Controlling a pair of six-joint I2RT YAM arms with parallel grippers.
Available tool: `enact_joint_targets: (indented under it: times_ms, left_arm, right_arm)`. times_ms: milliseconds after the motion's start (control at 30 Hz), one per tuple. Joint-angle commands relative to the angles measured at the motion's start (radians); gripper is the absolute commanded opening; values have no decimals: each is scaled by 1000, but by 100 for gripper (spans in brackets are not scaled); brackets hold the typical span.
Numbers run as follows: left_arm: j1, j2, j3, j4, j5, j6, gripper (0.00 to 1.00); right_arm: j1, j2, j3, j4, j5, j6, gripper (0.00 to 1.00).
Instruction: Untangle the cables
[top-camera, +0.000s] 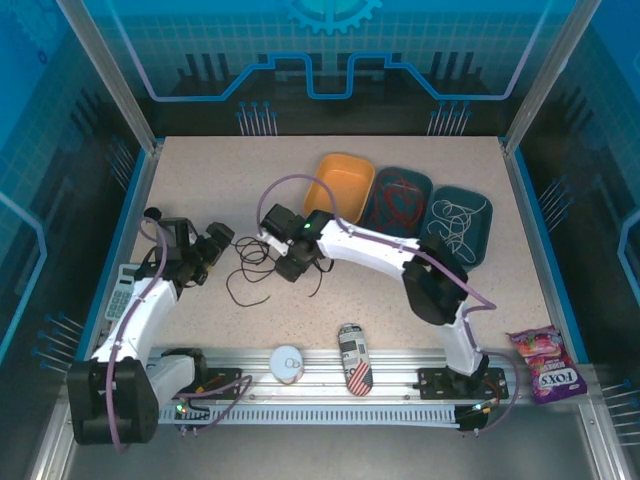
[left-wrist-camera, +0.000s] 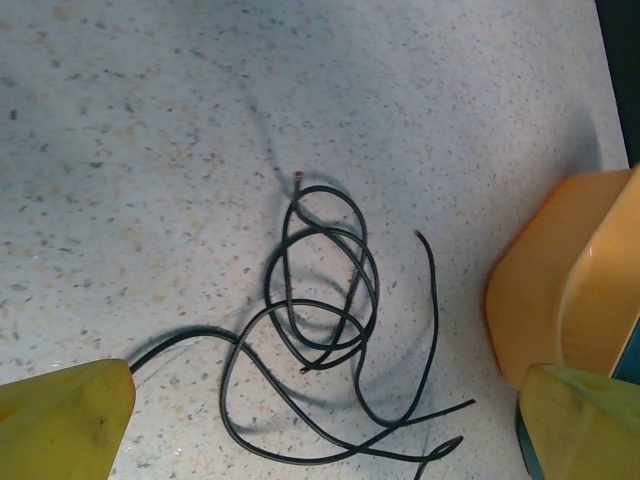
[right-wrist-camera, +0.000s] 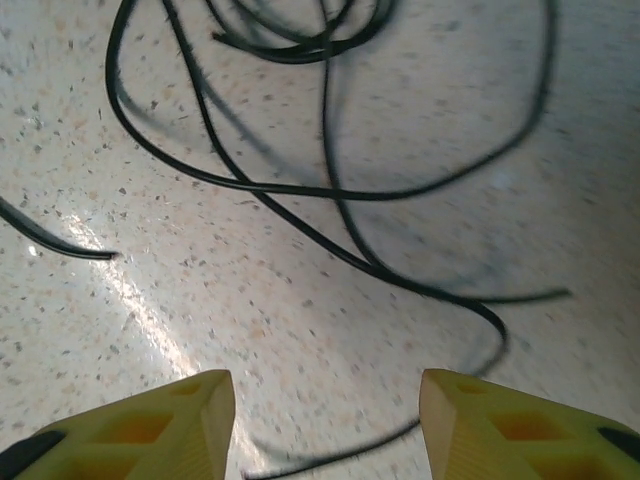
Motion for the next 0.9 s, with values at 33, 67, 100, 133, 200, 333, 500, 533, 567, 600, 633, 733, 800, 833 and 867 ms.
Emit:
enact_joint_targets:
  times_ms: [33, 67, 100, 133, 200, 333, 500, 533, 567, 600, 633, 733, 800, 833, 867]
  left_arm:
    - [39, -41, -44, -36, 62, -2, 99]
    - [44, -47, -49, -36, 64, -3, 99]
    - [49, -54, -52, -35, 67, -1, 99]
    - [54, -58, -56, -35, 72, -1, 99]
    - [61, -63, -58, -34, 79, 5, 99]
    - [66, -60, -58, -25, 99, 13, 99]
    - [68, -66, -66, -25, 106, 5, 99]
    - [68, -69, -68, -24, 104, 6, 99]
    - [69, -72, -70, -25, 103, 6, 99]
    - [69, -75, -71, -26, 102, 6, 99]
    - [70, -77, -71, -26, 101, 7, 99]
    - [71, -79, -73, -28, 103, 9, 99]
    - [72, -79, -75, -31, 104, 11, 99]
    - [72, -80, -76, -31, 105, 11, 99]
    - [73, -81, -77, -31, 104, 13, 99]
  right_arm:
    - [-14, 57, 58, 20, -28, -127, 57]
    - [-14, 62, 58, 25, -36, -147, 59]
    - [-14, 69, 60, 27, -48, -169, 63]
    - [-14, 76, 65, 24, -49, -186, 65]
    - [-13, 95, 73, 22, -27, -219, 65]
    - [-14, 134, 100, 20, 64, -280, 68]
    - [-17, 176, 133, -5, 54, -336, 67]
    - [-18, 183, 140, -9, 55, -341, 67]
    - [-19, 192, 145, -12, 58, -343, 66]
    - [-20, 201, 154, -18, 59, -344, 65]
    - [-22, 210, 166, -27, 58, -345, 63]
    - [-22, 223, 185, -42, 43, -344, 49]
    - [-19, 211, 185, -47, 33, -338, 36]
    - [-19, 204, 183, -51, 27, -334, 30]
    - [-20, 191, 178, -53, 24, -329, 23]
